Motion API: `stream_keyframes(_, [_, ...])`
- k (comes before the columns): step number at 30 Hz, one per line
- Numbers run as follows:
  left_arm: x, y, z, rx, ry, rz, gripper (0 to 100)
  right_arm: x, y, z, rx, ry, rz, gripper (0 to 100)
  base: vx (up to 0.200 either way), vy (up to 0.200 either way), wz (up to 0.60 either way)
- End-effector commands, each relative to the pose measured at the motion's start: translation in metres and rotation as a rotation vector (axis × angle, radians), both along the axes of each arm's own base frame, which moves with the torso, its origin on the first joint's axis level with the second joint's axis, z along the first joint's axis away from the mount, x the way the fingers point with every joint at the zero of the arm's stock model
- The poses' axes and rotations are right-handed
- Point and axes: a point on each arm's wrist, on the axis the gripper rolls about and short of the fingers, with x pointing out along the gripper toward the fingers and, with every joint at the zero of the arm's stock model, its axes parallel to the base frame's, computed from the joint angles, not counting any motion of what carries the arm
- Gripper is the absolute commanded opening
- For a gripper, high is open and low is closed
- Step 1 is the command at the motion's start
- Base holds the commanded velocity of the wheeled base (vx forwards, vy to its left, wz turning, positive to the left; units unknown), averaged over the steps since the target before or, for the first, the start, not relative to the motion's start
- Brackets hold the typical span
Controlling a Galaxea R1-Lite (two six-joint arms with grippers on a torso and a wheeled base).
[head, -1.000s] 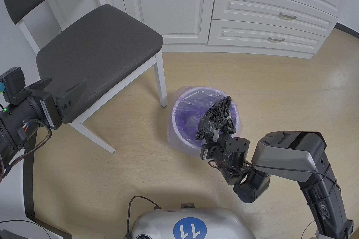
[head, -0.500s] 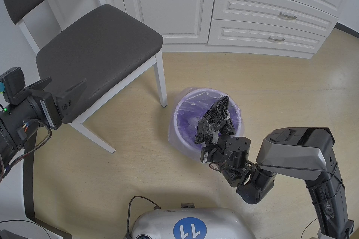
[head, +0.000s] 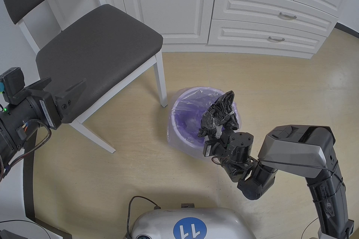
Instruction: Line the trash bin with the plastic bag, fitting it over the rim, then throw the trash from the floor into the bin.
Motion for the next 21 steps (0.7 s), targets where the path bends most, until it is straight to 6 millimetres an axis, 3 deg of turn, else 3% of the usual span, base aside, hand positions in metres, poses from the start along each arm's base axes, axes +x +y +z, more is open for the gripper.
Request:
stream_keyframes(1, [-0.002,0.001,0.002,-0.005,-0.010,0.001,100,0.003,-0.004,0.001,0.000,-0.004,-0.011,0,0.000,0.000,0.00])
stream_keyframes(21, [-0.011,0.006,0.010,-0.015,-0.052,0.003,100,0.020,-0.002,-0.021,0.006,-0.009,-0.036,0,0.000,0.000,0.00])
